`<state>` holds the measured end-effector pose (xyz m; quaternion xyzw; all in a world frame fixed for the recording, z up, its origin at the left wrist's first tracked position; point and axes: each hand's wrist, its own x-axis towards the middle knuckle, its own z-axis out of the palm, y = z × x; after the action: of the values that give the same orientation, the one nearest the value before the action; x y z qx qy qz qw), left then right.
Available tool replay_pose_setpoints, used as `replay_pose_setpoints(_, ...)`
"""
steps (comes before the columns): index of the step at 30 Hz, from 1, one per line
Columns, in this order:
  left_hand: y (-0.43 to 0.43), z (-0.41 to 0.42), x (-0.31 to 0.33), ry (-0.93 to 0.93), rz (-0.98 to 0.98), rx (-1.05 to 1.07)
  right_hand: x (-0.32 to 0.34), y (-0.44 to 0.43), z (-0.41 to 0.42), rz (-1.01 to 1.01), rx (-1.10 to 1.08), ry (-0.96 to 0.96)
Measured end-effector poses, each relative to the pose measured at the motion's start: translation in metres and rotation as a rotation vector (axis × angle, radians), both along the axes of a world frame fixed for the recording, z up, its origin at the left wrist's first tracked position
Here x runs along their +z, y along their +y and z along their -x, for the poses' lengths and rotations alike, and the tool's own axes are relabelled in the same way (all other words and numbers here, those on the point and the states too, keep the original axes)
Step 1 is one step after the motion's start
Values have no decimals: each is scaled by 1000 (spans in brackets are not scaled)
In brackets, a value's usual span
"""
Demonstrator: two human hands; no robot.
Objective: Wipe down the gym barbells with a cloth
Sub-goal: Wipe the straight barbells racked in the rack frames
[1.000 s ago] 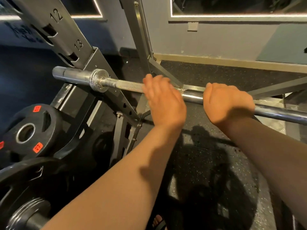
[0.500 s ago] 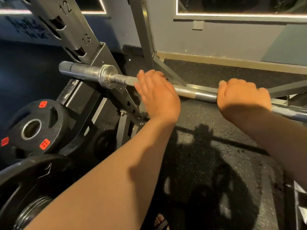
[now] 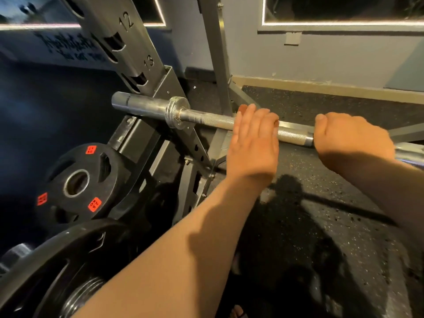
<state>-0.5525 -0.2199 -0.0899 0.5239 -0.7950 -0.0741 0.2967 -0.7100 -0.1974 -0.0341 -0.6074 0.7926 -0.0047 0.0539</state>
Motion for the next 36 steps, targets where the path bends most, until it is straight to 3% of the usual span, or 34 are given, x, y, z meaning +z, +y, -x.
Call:
replay_pose_setpoints(4, -28, -34, 5, 103, 31, 261, -1, -10, -8, 68, 25, 92)
replay_pose_setpoints(7, -30, -20, 12, 293, -96, 432, -6, -20, -20, 38, 42, -75)
replay_pose_setpoints(10, -15, -9, 3, 313, -74, 343, -5, -23, -24, 43, 60, -97)
replay_pose_setpoints(13, 8, -17, -11, 118, 54, 142, -3, -22, -22, 20, 60, -92)
replay_pose_setpoints(16, -4, -39, -7, 95, -26, 98, 0, -21, -25, -6, 94, -55)
replay_pose_setpoints(19, -30, -50, 4, 94, -52, 187, -2, -20, -23, 24, 101, -58)
replay_pose_setpoints(23, -28, -7, 15, 302, -168, 425, -5, -23, -21, 2, 52, -107)
replay_pose_setpoints(25, -11, 14, 8, 225, -113, 301, -8, -25, -22, -15, 56, -66)
replay_pose_setpoints(28, 10, 13, -9, -137, 39, -21, -10, -28, -26, -33, 78, 48)
replay_pose_setpoints(31, -3, -15, -9, -204, 128, -53, -10, -26, -26, -4, 50, 25)
replay_pose_setpoints(33, -14, -35, -6, -156, 116, 82, -13, -25, -25, 20, 66, 37)
replay_pose_setpoints(36, -32, -50, 1, 168, -60, 344, -17, -27, -21, 33, 88, 53)
